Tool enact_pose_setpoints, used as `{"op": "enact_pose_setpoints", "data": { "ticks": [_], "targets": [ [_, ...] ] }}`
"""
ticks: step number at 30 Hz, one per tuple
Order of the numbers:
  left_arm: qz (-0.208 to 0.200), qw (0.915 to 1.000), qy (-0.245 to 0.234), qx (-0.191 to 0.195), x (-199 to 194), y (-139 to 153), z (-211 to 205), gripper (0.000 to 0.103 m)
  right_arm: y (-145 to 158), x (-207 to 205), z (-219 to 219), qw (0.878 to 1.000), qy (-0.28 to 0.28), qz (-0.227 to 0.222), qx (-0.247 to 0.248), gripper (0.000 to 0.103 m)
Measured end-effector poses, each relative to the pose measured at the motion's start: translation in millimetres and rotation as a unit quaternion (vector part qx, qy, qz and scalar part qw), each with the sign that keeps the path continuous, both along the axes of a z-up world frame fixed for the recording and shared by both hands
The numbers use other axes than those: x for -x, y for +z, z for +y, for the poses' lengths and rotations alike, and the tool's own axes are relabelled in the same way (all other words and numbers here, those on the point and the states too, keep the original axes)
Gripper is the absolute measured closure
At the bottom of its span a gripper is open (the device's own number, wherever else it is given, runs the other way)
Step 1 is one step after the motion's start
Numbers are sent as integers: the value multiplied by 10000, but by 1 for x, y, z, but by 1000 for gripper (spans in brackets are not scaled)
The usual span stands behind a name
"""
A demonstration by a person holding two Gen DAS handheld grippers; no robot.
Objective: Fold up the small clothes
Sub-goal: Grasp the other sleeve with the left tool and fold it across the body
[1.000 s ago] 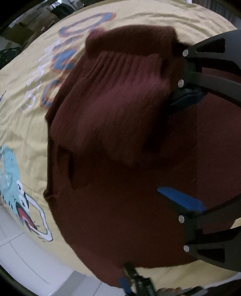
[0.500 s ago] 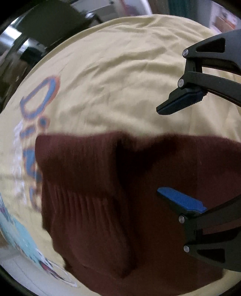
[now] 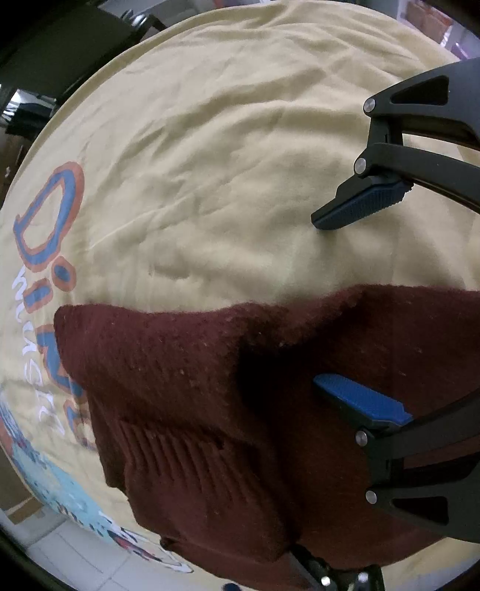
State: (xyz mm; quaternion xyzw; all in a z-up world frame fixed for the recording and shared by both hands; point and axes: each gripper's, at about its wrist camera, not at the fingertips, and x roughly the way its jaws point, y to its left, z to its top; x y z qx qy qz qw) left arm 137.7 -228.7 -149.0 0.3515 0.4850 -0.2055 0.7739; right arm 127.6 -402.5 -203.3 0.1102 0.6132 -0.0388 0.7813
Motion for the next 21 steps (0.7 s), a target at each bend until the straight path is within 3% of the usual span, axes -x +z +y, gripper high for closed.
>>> {"op": "enact_pose_setpoints", "data": {
  "ticks": [6, 8, 10, 13, 15, 17, 21],
  "targets": [
    [-8, 9994, -296, -177, -10, -9, -23, 2, -2, -12, 5, 9994, 220, -24, 252, 21],
    [110, 9992, -355, -164, -13, -12, -31, 12, -1, -18, 8, 9992, 314, -21, 264, 21],
    [356, 9987, -339, -104, -20, -17, -34, 36, 2, -22, 9, 9986, 419, -50, 312, 21],
    [483, 9986, -188, -64, -28, -18, -36, 59, 6, -29, 15, 9964, 652, -93, 531, 22],
    [568, 9983, -91, 7, -34, -17, -35, 65, 7, -34, 21, 9950, 760, -114, 631, 24],
    [552, 9984, -119, 77, -37, -13, -34, 68, 7, -38, 29, 9941, 840, -145, 663, 39],
    [590, 9976, 20, 349, -42, -1, -26, 85, 9, -44, 40, 9950, 830, -184, 523, 72]
  ]
}}
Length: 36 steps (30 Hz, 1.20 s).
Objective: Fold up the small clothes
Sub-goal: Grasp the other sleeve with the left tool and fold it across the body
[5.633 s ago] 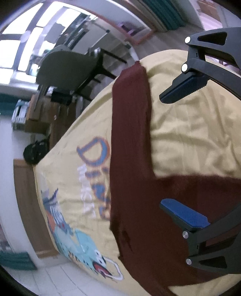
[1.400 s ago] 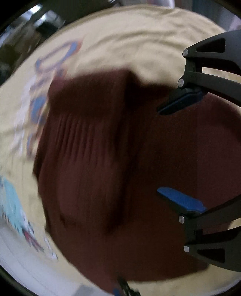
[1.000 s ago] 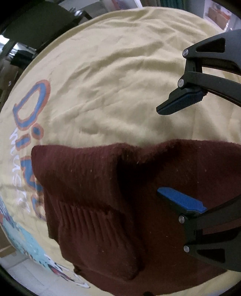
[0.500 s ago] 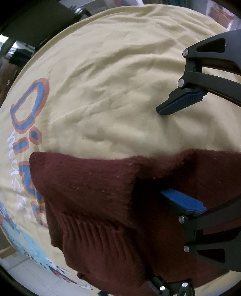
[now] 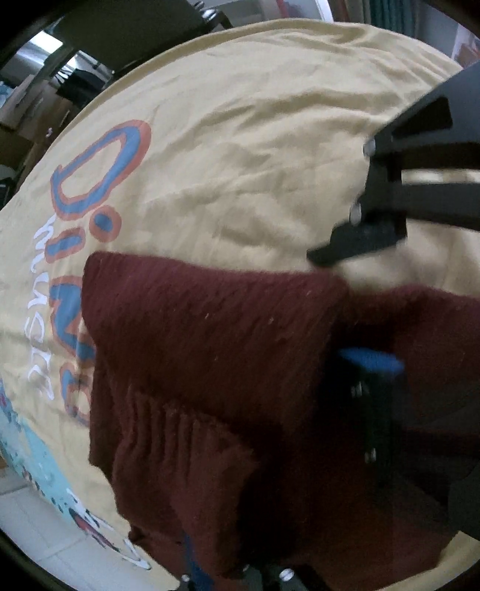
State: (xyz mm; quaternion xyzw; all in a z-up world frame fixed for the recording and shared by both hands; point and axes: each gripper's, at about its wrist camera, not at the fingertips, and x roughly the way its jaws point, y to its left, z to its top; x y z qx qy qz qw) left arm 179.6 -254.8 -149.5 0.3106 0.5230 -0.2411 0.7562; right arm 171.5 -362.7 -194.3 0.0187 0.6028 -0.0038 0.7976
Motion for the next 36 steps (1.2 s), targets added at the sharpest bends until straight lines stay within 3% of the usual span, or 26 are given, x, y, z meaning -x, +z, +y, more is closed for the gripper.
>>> {"op": "enact_pose_setpoints", "data": {
  "ticks": [1, 2, 7, 13, 18, 21, 26, 31, 33, 36],
  "targets": [
    [8, 9999, 92, 110, -1, 5, 3, 88, 0, 0, 2, 10000, -8, -12, -45, 82],
    [-6, 9996, 185, 209, -2, 10, 6, 89, 1, -1, 5, 10000, -21, -24, -52, 84],
    [-157, 9947, 767, 671, -11, 36, 34, 92, -1, 6, 9, 10000, -53, 1, -19, 85],
    [-185, 9754, 1760, 1313, -18, 56, 84, 93, -2, 6, -4, 9992, -211, 21, -324, 85],
    [-143, 9613, 2331, 1462, -12, 53, 120, 93, -4, 3, -7, 9994, -163, 70, -308, 85],
    [66, 9464, 2760, 1674, -7, 44, 138, 93, -5, 3, -7, 9990, -235, 75, -378, 84],
    [415, 9305, 3179, 1770, 0, 28, 156, 93, -11, 4, -8, 9987, -238, 124, -424, 83],
    [730, 9196, 3397, 1832, -1, 16, 174, 90, -17, 2, -11, 9983, -277, 171, -486, 83],
    [798, 9174, 3440, 1838, -2, 13, 178, 90, -18, 5, -11, 9982, -290, 166, -505, 83],
    [848, 9189, 3457, 1700, 1, 11, 184, 80, -22, 6, -15, 9979, -320, 158, -541, 83]
  ]
}}
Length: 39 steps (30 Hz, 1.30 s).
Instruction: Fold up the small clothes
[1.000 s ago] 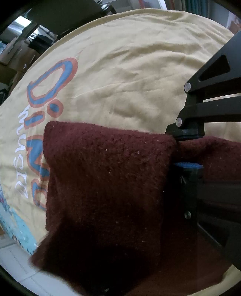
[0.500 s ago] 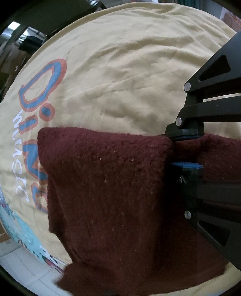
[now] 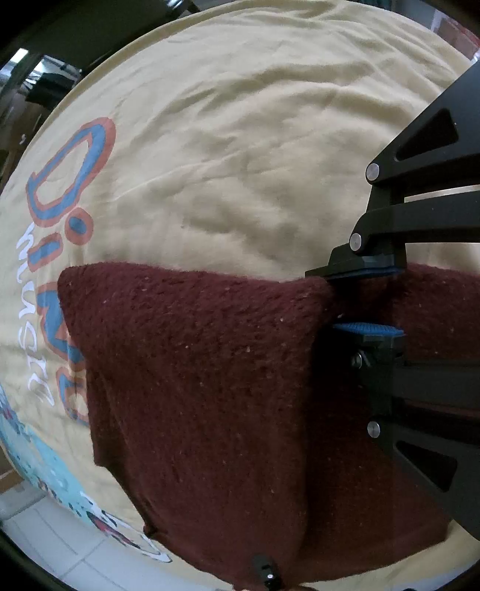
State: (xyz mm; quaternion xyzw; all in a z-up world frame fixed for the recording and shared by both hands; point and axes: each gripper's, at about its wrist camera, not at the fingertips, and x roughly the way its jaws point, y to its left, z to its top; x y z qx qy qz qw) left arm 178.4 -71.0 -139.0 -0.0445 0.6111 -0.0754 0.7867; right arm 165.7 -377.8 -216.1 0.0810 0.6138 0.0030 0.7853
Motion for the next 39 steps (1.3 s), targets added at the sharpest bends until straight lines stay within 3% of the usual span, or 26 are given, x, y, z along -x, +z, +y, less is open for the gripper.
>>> {"op": "enact_pose_setpoints", "data": {
  "ticks": [6, 8, 9, 10, 11, 13, 14, 20, 23, 29, 33, 35, 37, 39],
  "targets": [
    [46, 9992, 215, -319, 3, 5, 35, 42, -4, 4, -10, 10000, -52, -18, -83, 80],
    [80, 9990, 308, -319, 5, 8, 52, 25, -4, 7, -12, 10000, -46, -21, -45, 78],
    [122, 9989, 320, -317, 5, 10, 62, 9, -4, 8, -12, 10000, -61, -23, -13, 76],
    [129, 9989, 325, -297, 5, 12, 70, 1, -3, 10, -13, 10000, -84, -30, 34, 68],
    [81, 9991, 331, -257, 6, 16, 79, 1, -1, 12, -14, 9999, -107, -44, 109, 51],
    [-30, 9991, 344, -237, 7, 26, 94, 1, 3, 17, -14, 9997, -126, -61, 199, 30],
    [-85, 9990, 369, -231, 7, 32, 104, 1, 5, 20, -16, 9996, -145, -104, 206, 25],
    [-190, 9977, 653, -16, -5, 47, 138, 1, 17, 36, -23, 9988, -246, -232, 342, 21],
    [103, 9982, 549, 226, -18, 28, 135, 1, 18, 45, -26, 9987, -338, -220, 307, 21],
    [411, 9986, 216, 253, -50, -9, 89, 2, 22, 55, -29, 9988, -384, -155, 253, 21],
    [595, 9980, 99, -170, -59, -28, 76, 2, 22, 57, -31, 9988, -367, -117, 307, 21],
    [561, 9979, 29, -321, -58, -28, 73, 11, 20, 51, -30, 9986, -400, -130, 318, 21],
    [431, 9988, -32, -215, -53, -23, 70, 46, 16, 46, -30, 9984, -452, -127, 317, 21],
    [334, 9991, -179, -170, -48, -18, 66, 67, 12, 43, -34, 9983, -483, -77, 308, 21]
  ]
}}
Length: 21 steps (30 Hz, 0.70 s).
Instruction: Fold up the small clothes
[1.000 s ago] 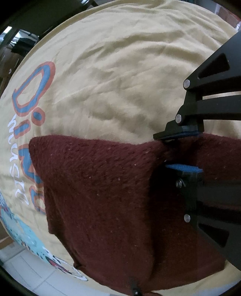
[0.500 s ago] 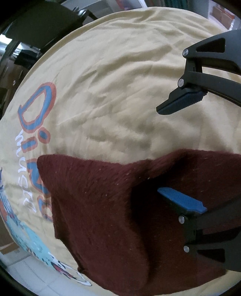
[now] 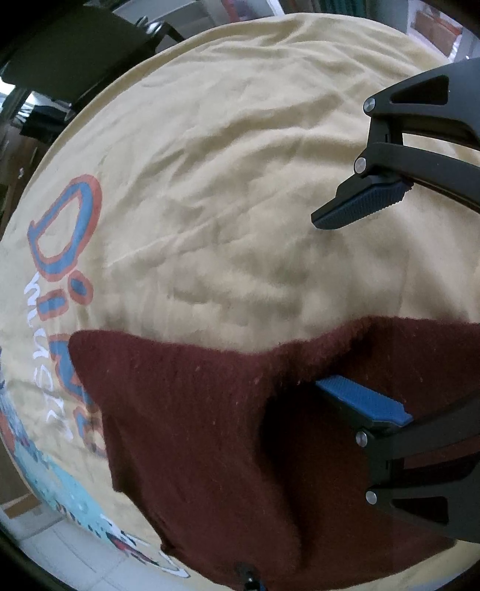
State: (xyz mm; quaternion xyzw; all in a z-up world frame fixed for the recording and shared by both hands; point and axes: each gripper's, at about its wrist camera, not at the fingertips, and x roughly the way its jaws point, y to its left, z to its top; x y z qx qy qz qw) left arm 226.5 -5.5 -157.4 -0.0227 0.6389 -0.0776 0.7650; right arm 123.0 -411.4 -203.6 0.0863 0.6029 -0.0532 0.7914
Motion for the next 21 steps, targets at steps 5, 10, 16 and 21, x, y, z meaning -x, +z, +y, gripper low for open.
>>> {"op": "enact_pose_setpoints", "data": {
  "ticks": [5, 10, 16, 21],
  "targets": [
    [-273, 9990, -108, 327, 10, 16, 6, 92, 0, -1, -5, 9999, -101, -5, -139, 21],
    [-655, 9952, 167, 706, 16, 51, 40, 93, 14, -7, -10, 9996, -85, -124, -228, 21],
    [-687, 9956, 350, 532, 17, 50, 65, 93, 41, -33, -8, 9970, -123, -498, -579, 21],
    [-484, 9968, 365, 517, 22, 34, 63, 93, 31, -77, 10, 9973, 63, -346, -641, 21]
  ]
}}
